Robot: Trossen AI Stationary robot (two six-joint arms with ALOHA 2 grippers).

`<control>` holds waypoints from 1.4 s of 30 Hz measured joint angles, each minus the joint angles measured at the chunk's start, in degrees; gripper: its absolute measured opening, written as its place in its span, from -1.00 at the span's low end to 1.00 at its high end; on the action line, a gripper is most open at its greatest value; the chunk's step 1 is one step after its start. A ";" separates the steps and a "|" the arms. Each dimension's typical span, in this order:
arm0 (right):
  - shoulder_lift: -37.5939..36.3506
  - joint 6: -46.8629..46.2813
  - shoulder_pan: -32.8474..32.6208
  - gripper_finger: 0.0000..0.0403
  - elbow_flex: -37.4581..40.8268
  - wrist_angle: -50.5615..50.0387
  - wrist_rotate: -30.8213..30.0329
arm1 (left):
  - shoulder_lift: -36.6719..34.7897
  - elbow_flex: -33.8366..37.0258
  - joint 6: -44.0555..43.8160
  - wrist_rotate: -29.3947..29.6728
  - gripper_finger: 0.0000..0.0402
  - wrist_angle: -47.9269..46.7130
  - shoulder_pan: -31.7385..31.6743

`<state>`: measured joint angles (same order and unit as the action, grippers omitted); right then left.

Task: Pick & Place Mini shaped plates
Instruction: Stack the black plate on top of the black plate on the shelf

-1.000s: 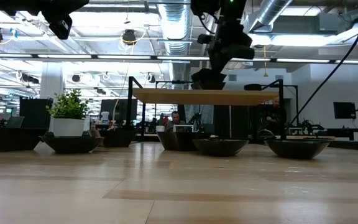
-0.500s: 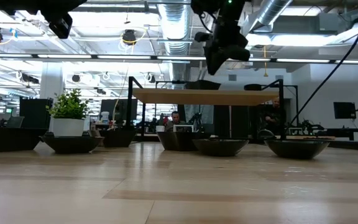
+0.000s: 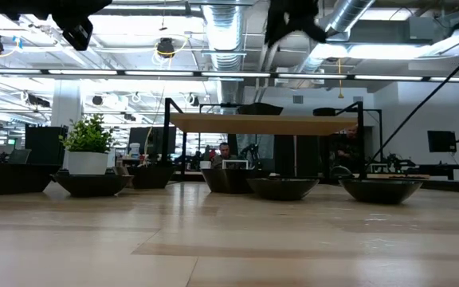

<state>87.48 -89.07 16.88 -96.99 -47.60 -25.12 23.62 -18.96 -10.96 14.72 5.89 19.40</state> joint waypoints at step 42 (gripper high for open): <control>-39.29 25.90 -45.25 -0.99 37.24 -18.73 -25.93 | 6.61 0.00 -3.49 15.04 -0.40 12.98 0.07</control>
<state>48.18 -63.17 -28.36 -59.75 -66.33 -51.05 30.22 -18.96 -14.45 29.76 18.87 19.46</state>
